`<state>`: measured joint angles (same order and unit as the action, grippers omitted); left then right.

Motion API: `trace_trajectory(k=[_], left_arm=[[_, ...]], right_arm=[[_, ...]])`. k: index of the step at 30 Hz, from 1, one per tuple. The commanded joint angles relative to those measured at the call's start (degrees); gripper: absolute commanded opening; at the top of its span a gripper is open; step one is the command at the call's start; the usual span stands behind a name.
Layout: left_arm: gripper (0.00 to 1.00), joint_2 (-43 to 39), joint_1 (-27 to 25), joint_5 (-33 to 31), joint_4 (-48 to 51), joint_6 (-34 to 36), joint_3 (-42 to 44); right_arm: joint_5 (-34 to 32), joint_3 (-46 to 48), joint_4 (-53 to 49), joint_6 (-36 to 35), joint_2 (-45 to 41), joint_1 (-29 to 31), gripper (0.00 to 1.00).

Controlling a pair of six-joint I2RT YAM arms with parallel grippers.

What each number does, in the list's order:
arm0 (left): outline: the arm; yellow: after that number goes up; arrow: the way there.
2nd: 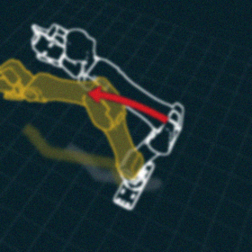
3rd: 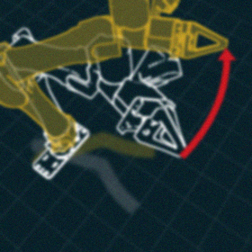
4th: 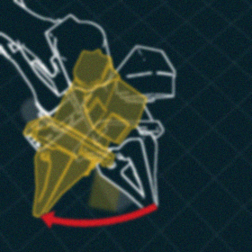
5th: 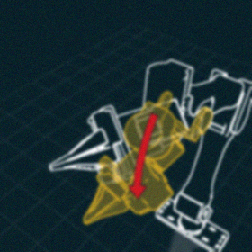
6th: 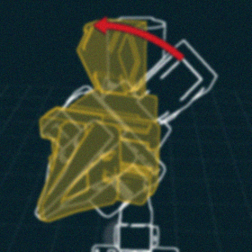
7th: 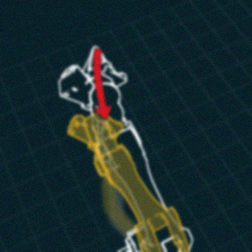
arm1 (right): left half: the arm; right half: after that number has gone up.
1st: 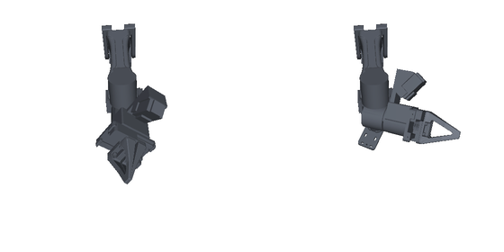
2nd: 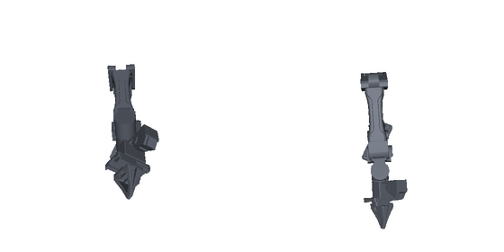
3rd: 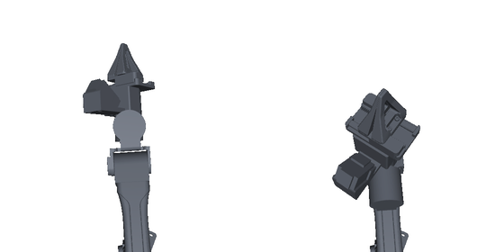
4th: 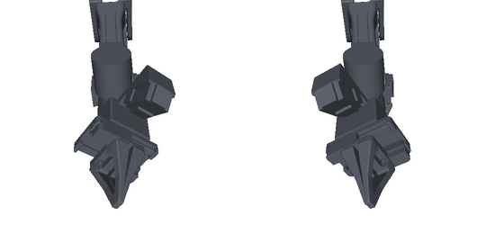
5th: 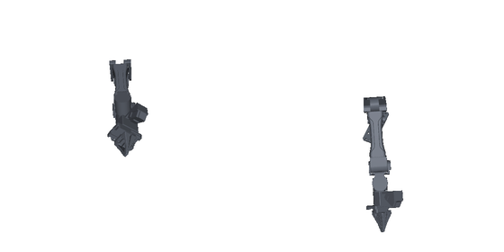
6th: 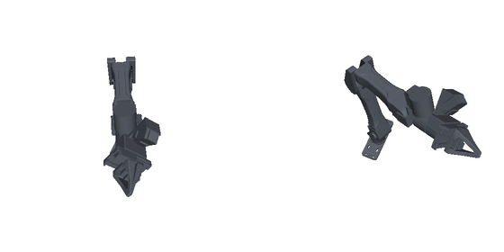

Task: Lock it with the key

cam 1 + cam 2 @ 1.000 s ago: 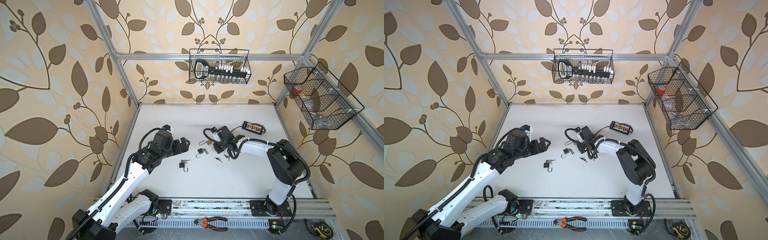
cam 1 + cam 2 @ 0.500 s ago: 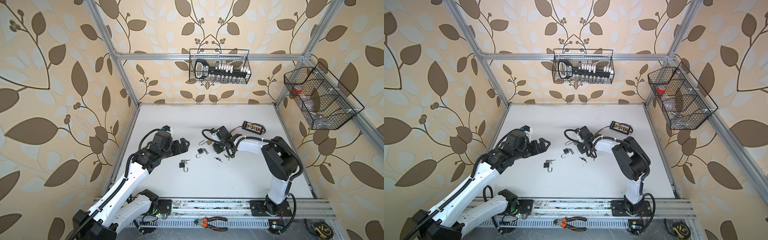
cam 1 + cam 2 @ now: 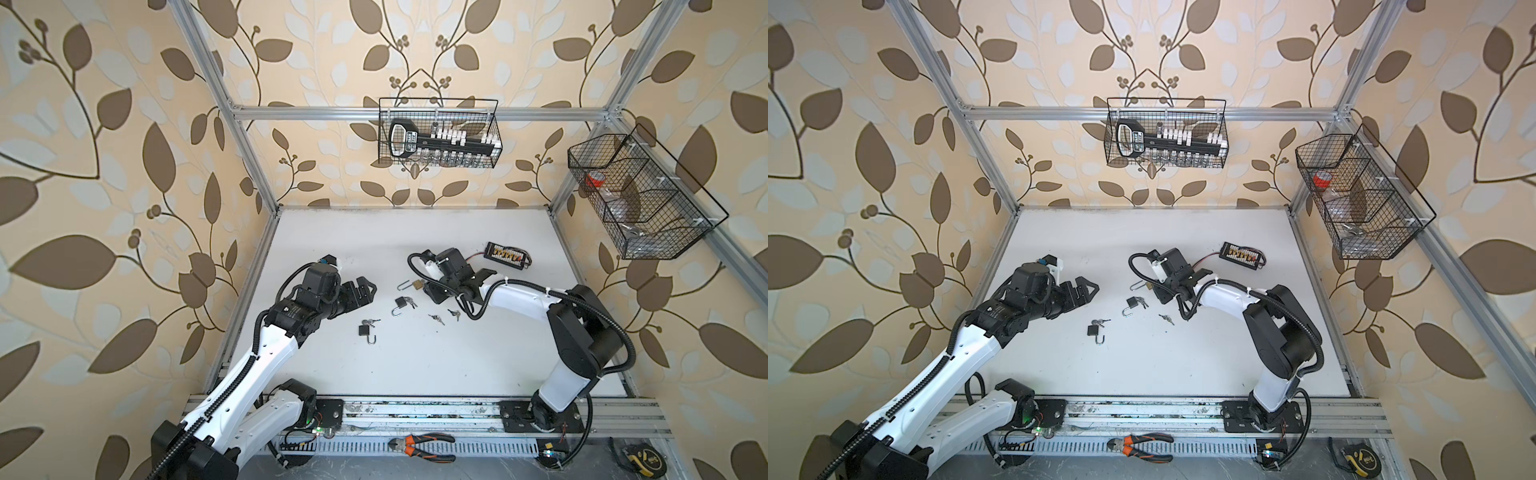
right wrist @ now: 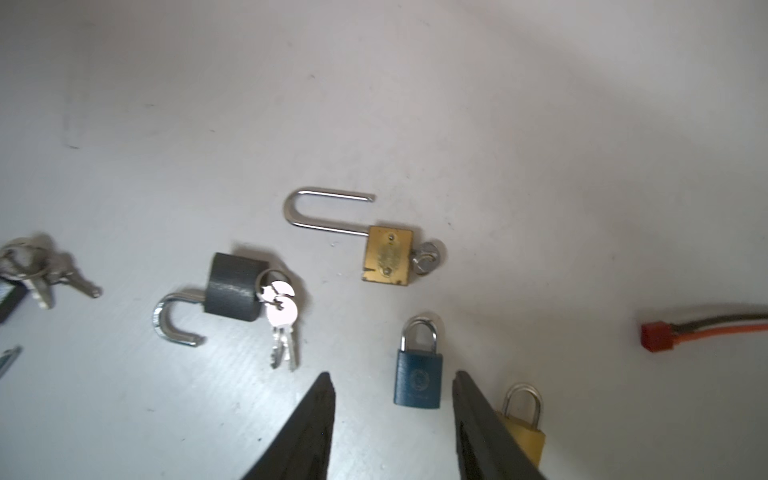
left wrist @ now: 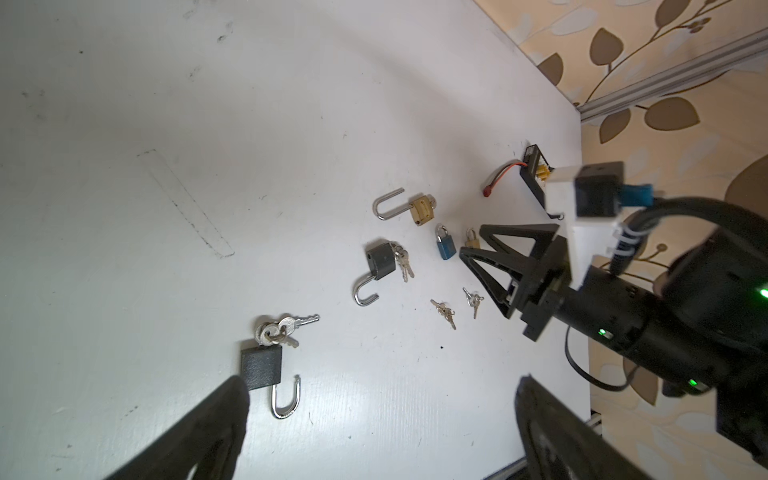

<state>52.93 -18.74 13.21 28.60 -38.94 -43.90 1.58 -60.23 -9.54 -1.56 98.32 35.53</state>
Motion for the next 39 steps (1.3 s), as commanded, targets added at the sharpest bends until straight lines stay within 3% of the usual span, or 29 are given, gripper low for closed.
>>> trace_trajectory(k=[1,8,11,15,26,39], left_arm=[[0.99,-1.40,3.73,6.01,-3.94,-2.53,2.23],[0.99,-3.97,14.53,15.41,-6.11,-4.94,6.24],[0.99,-4.52,16.82,17.15,-5.48,-4.76,6.63],[0.99,-5.85,17.79,17.29,-4.02,-4.19,6.64],[0.99,-8.53,21.66,19.05,-0.98,-3.08,6.47],[0.98,-8.54,22.06,19.84,-1.07,-2.78,6.89]], right_arm=[[7.27,1.00,1.30,-8.15,0.83,2.32,0.52],[15.85,-6.37,-4.69,-19.67,7.38,2.42,0.57],[19.38,-8.88,-6.63,-23.99,9.97,2.35,0.60],[21.74,-12.09,-8.96,-28.00,13.30,2.36,0.66],[25.38,-25.29,-18.08,-32.27,23.80,2.09,0.65],[25.45,-26.69,-23.77,-33.06,25.75,1.58,0.57]])
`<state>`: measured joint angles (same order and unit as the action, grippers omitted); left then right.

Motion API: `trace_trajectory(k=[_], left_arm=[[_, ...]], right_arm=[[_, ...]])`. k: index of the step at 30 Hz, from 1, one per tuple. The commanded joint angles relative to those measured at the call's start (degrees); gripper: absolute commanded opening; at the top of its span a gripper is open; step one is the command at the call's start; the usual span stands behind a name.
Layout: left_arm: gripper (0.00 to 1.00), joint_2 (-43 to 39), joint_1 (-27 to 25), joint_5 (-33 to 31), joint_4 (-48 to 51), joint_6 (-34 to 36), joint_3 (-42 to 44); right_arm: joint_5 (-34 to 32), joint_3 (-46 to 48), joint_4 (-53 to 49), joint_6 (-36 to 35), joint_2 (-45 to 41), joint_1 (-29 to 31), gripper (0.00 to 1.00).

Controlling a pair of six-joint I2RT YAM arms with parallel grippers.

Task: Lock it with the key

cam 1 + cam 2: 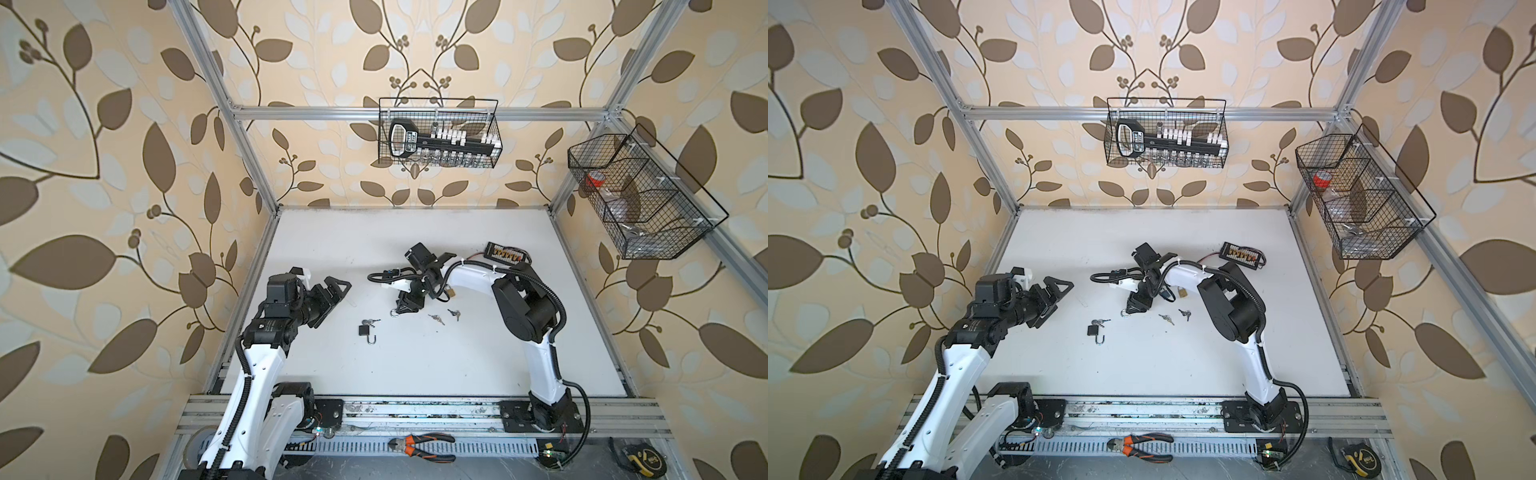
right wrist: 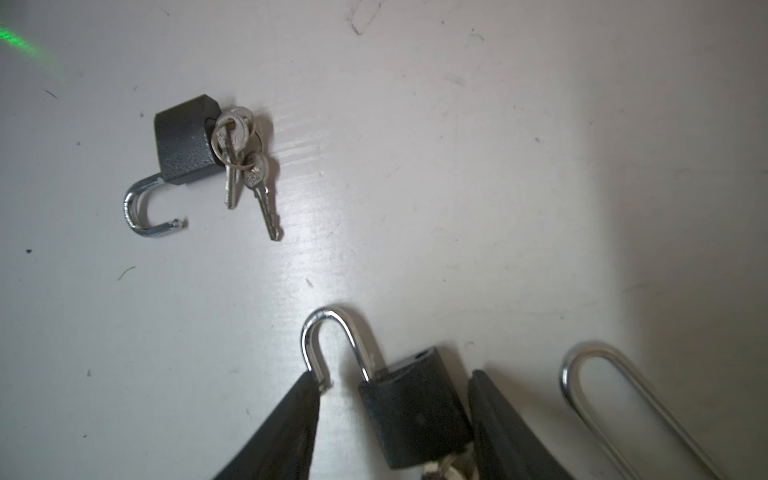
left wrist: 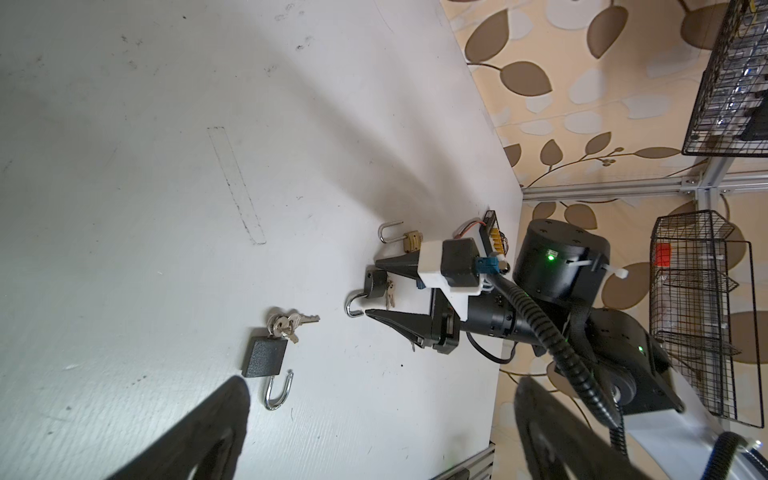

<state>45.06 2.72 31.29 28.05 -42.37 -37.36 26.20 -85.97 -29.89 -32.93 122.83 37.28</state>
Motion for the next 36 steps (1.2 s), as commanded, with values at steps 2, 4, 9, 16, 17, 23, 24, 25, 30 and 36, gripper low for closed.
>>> trace_trajectory(k=[2,4,9,16,17,23,24,25,30,36], left_arm=[[0.98,-0.50,0.57,1.98,-0.80,0.45,0.45],[0.98,-0.28,0.66,2.25,-1.13,0.40,0.45],[0.98,0.24,0.70,2.29,-1.16,0.45,0.19],[0.98,0.01,0.75,1.67,-0.68,0.60,-0.36],[0.98,0.03,0.86,1.67,-0.65,0.50,-0.34],[0.98,0.43,0.93,2.11,-0.82,0.54,-0.35],[0.98,0.47,0.95,2.07,-0.85,0.62,-0.35],[0.98,0.47,1.01,2.11,-0.81,0.74,-0.43],[0.98,0.38,1.12,1.76,-0.66,1.07,-0.43],[0.98,0.38,1.11,1.80,-1.11,1.35,0.06]], right_arm=[[-0.31,-0.15,-3.28,-1.88,0.71,-0.27,0.55],[-1.52,0.44,-3.21,-1.97,0.35,-0.26,0.53],[-6.24,1.93,-0.79,-1.20,-0.06,0.48,0.48],[-10.84,5.76,2.33,-1.92,-1.88,1.99,0.44],[-11.07,6.13,2.29,-2.05,-2.12,2.01,0.43],[-11.28,7.02,2.33,-1.88,-2.91,2.18,0.43],[-11.34,7.07,2.41,-1.74,-2.93,2.26,0.42],[-11.39,7.17,2.51,-1.61,-2.90,2.27,0.41],[-10.84,8.62,4.66,0.39,-4.33,2.26,0.34],[-9.61,11.61,9.03,4.53,-9.37,2.27,0.24]])
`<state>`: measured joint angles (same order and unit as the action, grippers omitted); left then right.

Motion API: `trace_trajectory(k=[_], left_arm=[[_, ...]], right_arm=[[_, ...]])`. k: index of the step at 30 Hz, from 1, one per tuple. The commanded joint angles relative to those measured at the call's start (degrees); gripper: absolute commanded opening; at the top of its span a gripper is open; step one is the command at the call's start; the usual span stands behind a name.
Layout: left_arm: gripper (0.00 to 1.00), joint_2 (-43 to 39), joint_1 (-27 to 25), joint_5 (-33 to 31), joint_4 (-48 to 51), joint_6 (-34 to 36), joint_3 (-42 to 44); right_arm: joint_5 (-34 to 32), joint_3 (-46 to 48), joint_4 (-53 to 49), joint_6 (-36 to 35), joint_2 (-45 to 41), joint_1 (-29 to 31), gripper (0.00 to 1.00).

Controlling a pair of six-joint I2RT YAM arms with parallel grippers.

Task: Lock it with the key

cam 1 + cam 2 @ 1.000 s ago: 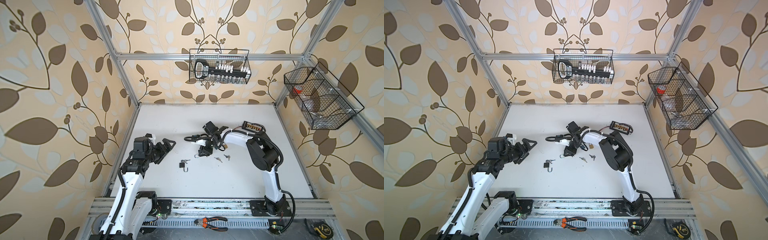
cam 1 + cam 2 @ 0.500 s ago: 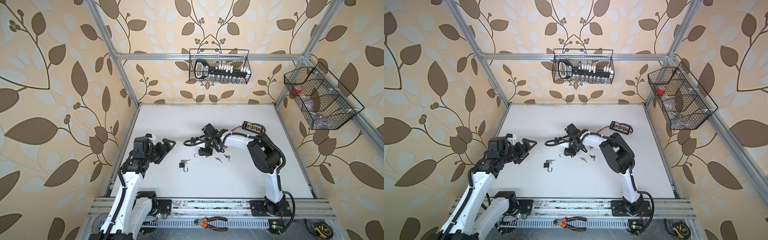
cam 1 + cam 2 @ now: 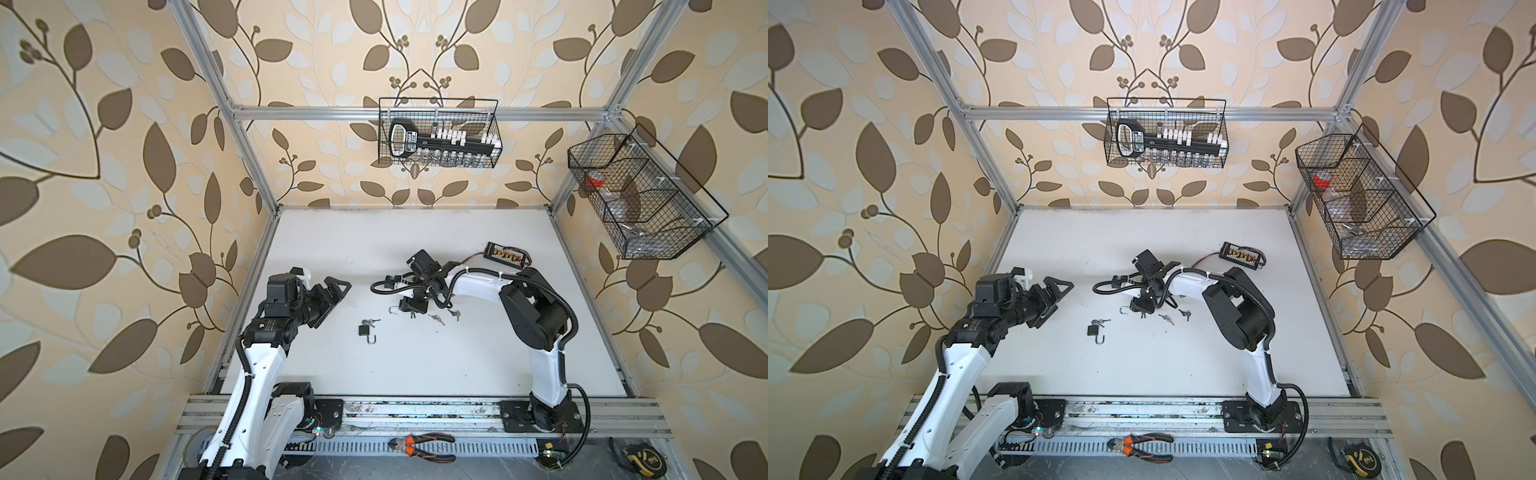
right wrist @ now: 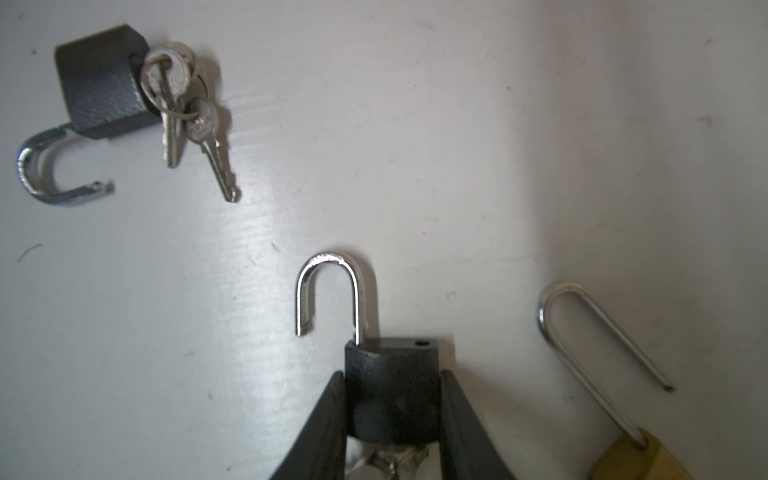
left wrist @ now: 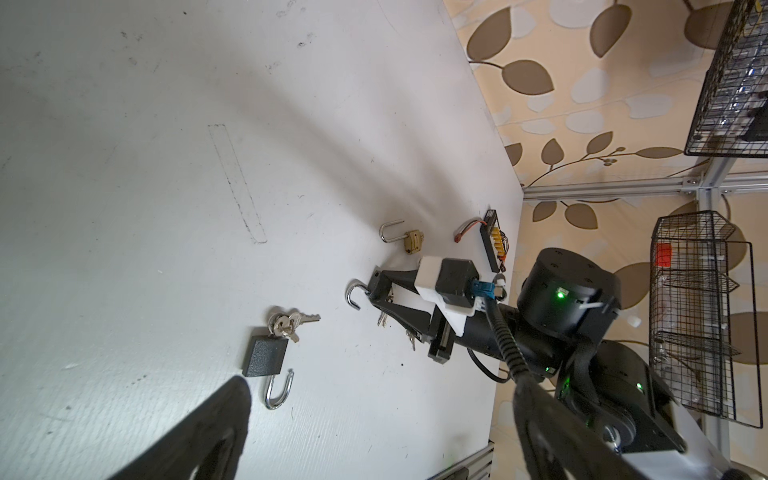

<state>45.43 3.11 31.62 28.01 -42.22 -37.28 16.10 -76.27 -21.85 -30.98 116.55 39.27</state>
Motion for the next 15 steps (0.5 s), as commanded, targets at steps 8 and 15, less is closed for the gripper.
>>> trace_trajectory(k=[8,15], left_arm=[[0.99,2.03,0.65,8.98,-7.75,1.56,0.58],[0.99,2.42,-4.13,12.89,-17.22,1.51,-0.16]], right_arm=[[0.40,11.14,12.24,14.87,-16.10,0.11,0.02],[4.58,21.94,21.82,26.78,-29.52,0.02,0.00]])
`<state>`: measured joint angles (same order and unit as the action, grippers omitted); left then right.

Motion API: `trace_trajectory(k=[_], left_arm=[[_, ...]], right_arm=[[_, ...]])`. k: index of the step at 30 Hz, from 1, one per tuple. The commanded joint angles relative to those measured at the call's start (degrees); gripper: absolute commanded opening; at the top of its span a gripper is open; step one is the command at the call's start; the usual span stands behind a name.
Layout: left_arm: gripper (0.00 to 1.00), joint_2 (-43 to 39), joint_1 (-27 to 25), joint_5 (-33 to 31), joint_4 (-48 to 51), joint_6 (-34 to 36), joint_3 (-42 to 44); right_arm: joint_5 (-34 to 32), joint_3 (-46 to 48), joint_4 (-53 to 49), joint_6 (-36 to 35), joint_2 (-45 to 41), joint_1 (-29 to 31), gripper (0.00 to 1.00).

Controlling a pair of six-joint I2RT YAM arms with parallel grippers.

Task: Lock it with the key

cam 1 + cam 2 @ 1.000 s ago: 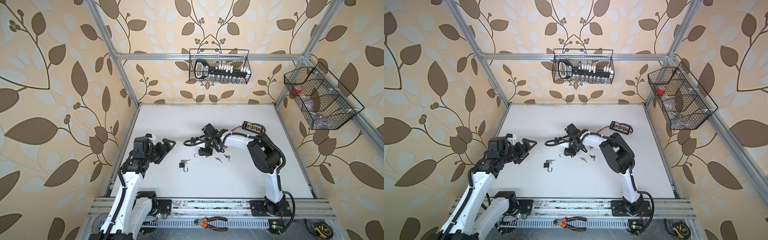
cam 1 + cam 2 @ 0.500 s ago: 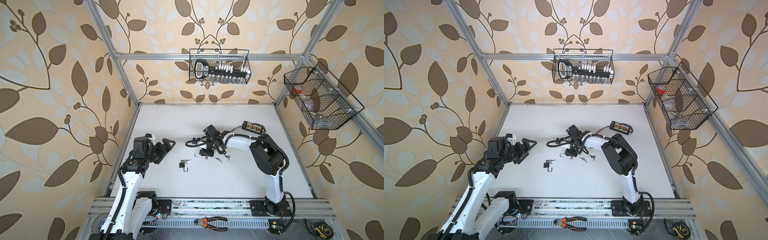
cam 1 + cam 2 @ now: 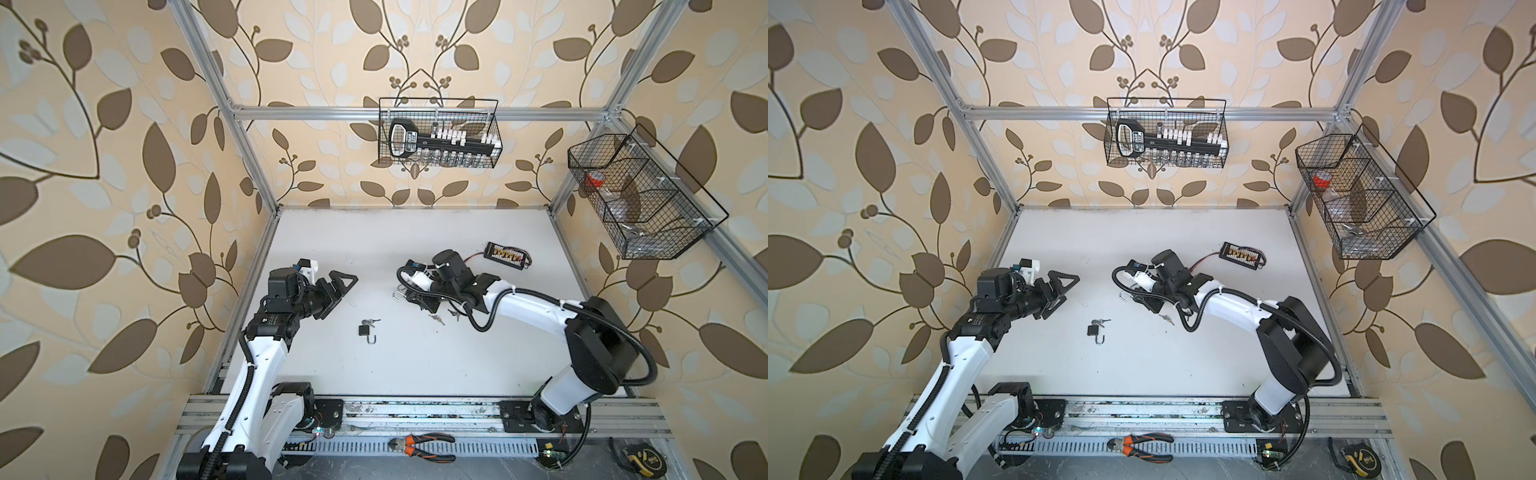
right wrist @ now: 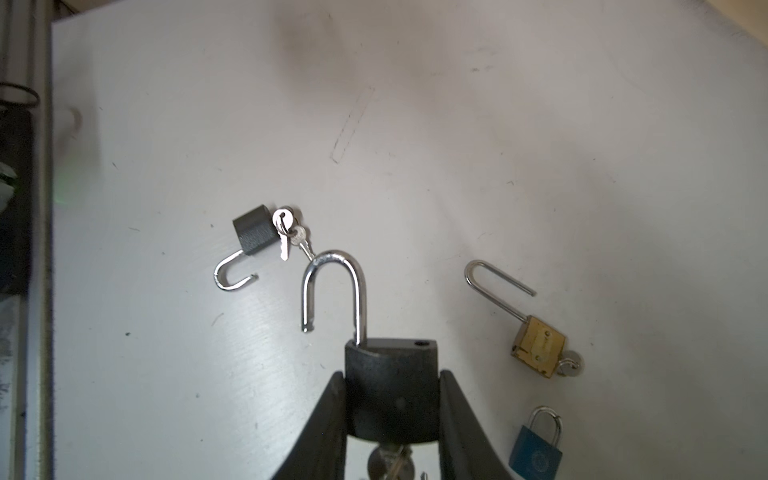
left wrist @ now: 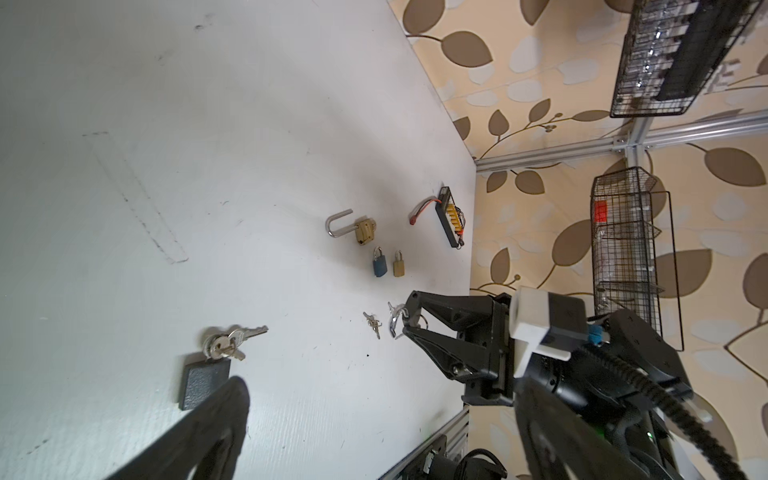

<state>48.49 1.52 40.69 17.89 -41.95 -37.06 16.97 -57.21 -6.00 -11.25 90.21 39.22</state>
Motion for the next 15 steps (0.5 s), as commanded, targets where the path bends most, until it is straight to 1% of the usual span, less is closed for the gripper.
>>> trace_trajectory(k=[1,4,5,8,12,15], left_arm=[[0.98,-0.64,-4.02,3.28,-8.16,1.39,-0.48],[0.94,-0.06,-10.48,0.52,-11.26,2.42,-1.06],[0.94,0.56,-13.41,-0.68,-11.91,2.84,-1.34],[0.89,2.86,-19.24,-2.48,-15.31,3.11,-1.55],[0.78,6.27,-23.64,-3.33,-18.18,3.02,-2.22],[0.70,7.86,-25.51,-3.64,-19.53,3.02,-2.97]], right_arm=[[4.77,4.12,7.07,8.58,-4.99,0.06,0.00],[8.35,8.17,10.92,13.58,-9.95,0.06,0.00],[9.42,9.04,11.73,14.98,-11.26,0.06,0.00],[10.80,10.70,12.19,17.18,-14.04,0.07,0.00],[11.19,11.66,12.21,18.18,-16.50,0.14,0.00],[11.61,11.29,11.63,18.19,-16.72,0.15,0.00]])
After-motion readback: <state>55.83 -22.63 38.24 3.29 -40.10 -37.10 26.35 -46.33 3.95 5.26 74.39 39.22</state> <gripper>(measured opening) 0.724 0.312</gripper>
